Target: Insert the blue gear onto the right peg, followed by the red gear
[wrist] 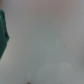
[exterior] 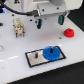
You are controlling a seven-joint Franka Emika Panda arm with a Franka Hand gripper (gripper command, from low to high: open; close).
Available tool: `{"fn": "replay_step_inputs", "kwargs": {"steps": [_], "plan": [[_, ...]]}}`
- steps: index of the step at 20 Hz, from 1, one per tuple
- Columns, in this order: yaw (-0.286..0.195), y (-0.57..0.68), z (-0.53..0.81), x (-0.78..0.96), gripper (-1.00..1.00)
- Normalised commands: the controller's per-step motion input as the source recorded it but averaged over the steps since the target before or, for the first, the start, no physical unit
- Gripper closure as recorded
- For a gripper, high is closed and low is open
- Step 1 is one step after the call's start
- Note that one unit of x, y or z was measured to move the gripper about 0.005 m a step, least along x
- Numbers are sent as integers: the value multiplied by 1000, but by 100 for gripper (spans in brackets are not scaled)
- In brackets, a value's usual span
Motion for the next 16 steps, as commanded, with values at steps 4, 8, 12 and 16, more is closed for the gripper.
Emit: {"fn": "replay_step_inputs", "kwargs": {"steps": [4, 8, 12, 16], "plan": [[0, 50, -43, -32, -100], [0, 181, 76, 552, -100], [0, 359, 170, 654, -100], [0, 521, 122, 513, -100]]}}
